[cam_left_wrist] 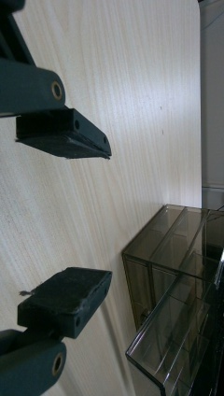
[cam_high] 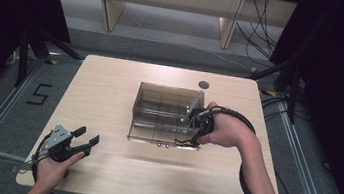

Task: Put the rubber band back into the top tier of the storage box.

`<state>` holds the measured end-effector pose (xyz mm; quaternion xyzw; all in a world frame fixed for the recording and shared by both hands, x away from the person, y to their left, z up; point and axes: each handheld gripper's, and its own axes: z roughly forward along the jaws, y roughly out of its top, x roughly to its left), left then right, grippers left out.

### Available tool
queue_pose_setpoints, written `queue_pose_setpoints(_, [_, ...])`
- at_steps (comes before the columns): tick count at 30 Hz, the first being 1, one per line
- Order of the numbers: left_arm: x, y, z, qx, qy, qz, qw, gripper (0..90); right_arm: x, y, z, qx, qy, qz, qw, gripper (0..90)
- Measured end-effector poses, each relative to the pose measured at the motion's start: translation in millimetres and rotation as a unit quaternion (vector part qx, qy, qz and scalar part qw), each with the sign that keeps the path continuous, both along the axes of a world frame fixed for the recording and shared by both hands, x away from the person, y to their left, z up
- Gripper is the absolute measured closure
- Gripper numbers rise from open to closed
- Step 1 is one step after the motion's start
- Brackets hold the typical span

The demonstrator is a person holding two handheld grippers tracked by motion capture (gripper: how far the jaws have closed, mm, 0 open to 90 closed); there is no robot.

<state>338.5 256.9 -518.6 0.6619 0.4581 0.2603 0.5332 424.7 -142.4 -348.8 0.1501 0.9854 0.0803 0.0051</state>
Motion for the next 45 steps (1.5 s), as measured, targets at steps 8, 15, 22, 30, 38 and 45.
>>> queue_pose_setpoints(8, [0.0,0.0,0.0,0.000,0.000,0.000,1.0000,34.0,8.0,-1.4,1.3,0.004,-0.007,-0.002,1.0000,88.9])
queue_pose_setpoints(15, [0.0,0.1,0.0,-0.001,0.000,0.001,1.0000,34.0,14.1,-1.9,-0.6,0.002,-0.004,-0.013,0.9999,88.8])
queue_pose_setpoints(22, [-0.5,-0.3,0.4,0.003,0.004,0.003,1.0000,34.0,19.6,-2.0,-2.4,-0.002,-0.003,-0.015,0.9999,88.8])
queue_pose_setpoints(30, [-0.4,-0.2,0.3,0.002,0.004,0.003,1.0000,34.0,25.0,-0.3,-5.2,-0.009,0.002,-0.018,0.9998,88.8])
queue_pose_setpoints(38, [0.0,-0.4,0.0,0.000,0.000,-0.001,1.0000,34.0,32.0,-2.5,-14.6,-0.010,0.005,-0.014,0.9998,88.9])
queue_pose_setpoints(45, [0.1,0.0,0.1,0.000,-0.001,-0.001,1.0000,34.0,36.7,-1.4,-23.0,-0.017,0.012,-0.017,0.9996,88.8])
